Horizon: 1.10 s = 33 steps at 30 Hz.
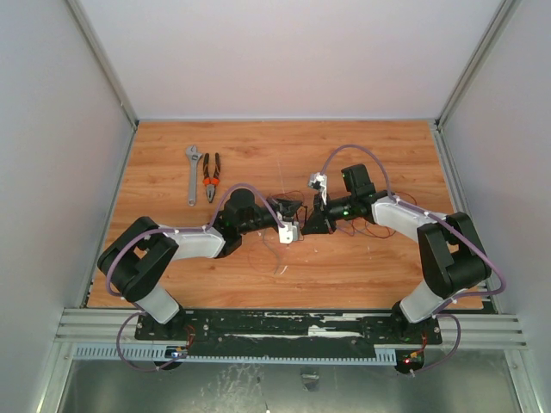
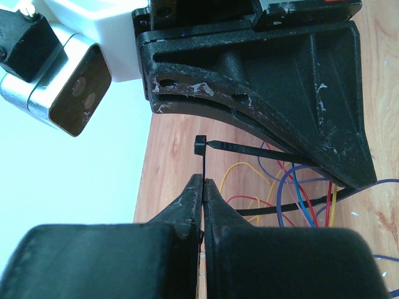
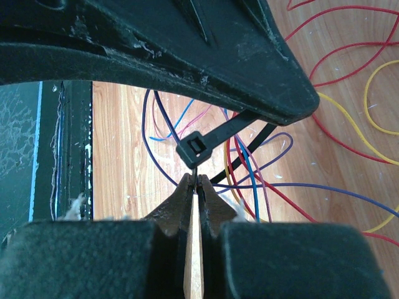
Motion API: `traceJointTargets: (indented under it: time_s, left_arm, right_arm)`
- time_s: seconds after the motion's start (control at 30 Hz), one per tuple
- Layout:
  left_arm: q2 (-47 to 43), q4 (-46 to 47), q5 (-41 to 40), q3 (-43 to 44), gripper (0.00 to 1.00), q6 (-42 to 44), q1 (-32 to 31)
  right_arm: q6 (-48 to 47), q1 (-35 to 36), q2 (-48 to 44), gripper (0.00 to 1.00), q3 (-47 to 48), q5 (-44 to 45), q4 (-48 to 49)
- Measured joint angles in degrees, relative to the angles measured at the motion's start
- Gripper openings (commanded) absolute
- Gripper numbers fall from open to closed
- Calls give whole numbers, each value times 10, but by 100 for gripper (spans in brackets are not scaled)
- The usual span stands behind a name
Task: Zip-tie the wires
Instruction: Tie the cable at the center of the board.
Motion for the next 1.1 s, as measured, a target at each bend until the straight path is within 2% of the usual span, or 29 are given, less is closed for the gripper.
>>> traceJointTargets:
  time_s: [1.1]
  left_arm:
    - [5,31,-14,-13,0,3,-9]
  right_arm:
    - [0,0,14,0,19,-16,-22]
